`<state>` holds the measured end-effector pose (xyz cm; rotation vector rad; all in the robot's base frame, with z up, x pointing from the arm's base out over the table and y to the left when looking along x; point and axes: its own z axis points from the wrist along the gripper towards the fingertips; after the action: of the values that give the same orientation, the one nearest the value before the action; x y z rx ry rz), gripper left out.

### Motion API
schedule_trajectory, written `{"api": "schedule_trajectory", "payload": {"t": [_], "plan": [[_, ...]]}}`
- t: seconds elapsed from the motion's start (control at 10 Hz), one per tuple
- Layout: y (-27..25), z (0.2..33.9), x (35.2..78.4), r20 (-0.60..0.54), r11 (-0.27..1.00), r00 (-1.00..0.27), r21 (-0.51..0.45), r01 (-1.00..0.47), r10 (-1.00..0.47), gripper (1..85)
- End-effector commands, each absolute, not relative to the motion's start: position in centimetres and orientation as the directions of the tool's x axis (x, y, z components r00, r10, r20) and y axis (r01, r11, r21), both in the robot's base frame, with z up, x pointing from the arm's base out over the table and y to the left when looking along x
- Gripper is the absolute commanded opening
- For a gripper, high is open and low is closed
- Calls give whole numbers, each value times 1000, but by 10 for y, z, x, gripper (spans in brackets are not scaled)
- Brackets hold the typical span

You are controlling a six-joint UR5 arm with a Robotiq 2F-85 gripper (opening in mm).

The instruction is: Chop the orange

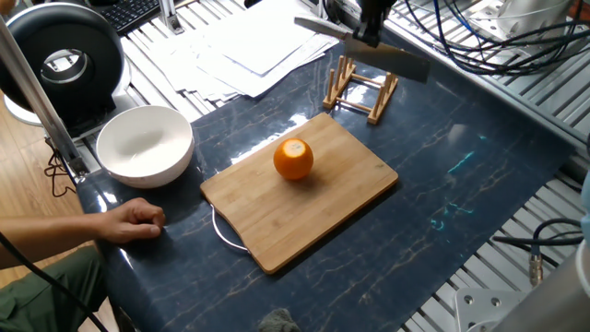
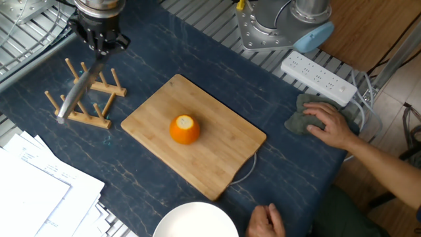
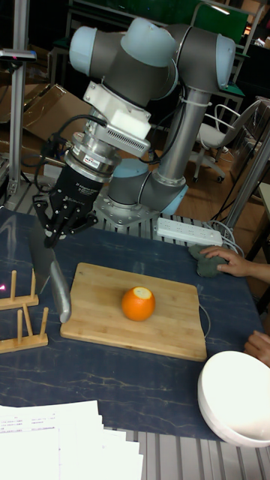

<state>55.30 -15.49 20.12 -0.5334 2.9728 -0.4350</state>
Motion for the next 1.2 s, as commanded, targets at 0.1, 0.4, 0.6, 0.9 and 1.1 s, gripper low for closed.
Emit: {"api": "schedule_trajectory", "payload": {"t": [0.1,0.4,0.6,0.9,1.1], "plan": [[-130,196,548,-63,934,-945,-188,-304,-321,13],[-95,198,528,-18,977,-987,-146,-155,-160,13],[-64,193,525,-39,993,-995,-83,-88,-92,13],[-40,188,516,-15,1000,-1000,-13,-9,-9,13],[-38,187,519,-18,1000,-1000,-2,-4,-4,13]]}}
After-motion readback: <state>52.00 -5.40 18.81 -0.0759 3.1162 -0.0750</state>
